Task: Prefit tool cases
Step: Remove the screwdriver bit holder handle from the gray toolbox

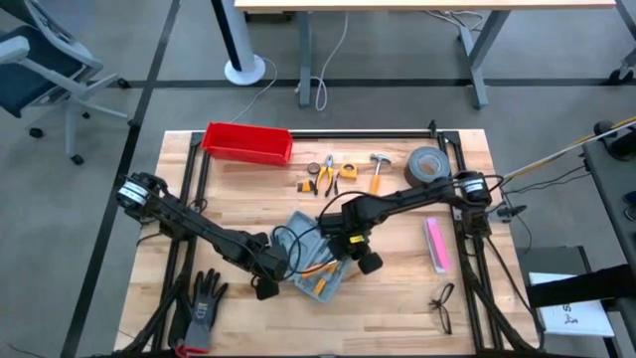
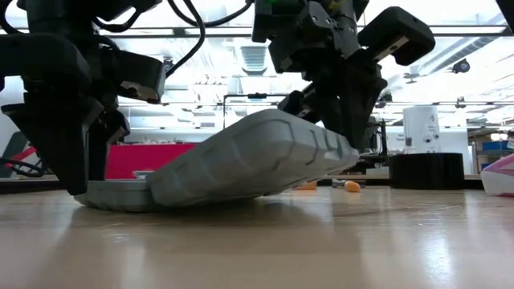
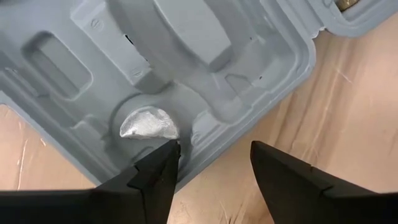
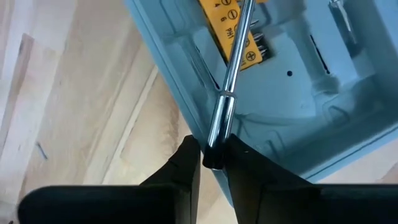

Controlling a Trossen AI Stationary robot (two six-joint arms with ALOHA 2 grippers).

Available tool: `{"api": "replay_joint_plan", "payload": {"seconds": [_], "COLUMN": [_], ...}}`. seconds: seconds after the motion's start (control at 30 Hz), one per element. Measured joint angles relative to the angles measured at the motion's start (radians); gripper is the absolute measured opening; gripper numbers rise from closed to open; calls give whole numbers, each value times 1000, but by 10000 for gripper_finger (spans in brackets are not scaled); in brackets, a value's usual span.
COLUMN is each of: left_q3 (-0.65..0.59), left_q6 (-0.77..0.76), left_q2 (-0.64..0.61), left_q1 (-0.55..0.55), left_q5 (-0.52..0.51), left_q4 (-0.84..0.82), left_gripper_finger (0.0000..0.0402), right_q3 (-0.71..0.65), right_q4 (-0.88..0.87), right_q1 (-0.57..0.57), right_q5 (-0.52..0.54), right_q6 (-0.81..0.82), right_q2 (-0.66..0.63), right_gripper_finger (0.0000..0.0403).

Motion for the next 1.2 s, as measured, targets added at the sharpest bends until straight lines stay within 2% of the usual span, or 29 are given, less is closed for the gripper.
{"api": "replay_joint_plan", "payload": {"seconds": [0.13, 0.27, 0.37, 0.67, 0.97, 1.13, 1.2], "left_q3": [0, 0, 0, 0, 0, 0, 0], "left_q6": [-1, -4, -7, -7, -7, -7, -7], "left_q2": [0, 0, 0, 0, 0, 0, 0], "left_q1": [0, -1, -1, 0, 0, 0, 0], "left_q5": [6, 11, 11, 11, 11, 11, 11], "left_q4": [0, 0, 3, 7, 11, 14, 18], "left_gripper_finger": [209, 212, 211, 201, 207, 208, 207], "right_q3": [-4, -14, -28, -43, -31, -12, -9], "right_q4": [13, 21, 32, 47, 115, 131, 134], "right_q1": [2, 3, 4, 8, 15, 4, -3], "right_q5": [6, 112, 149, 180, 186, 189, 222], "right_q6": [36, 65, 75, 81, 28, -46, -92], "right_q2": [1, 1, 2, 2, 2, 2, 2], "right_gripper_finger": [56, 82, 104, 146, 146, 137, 133]}}
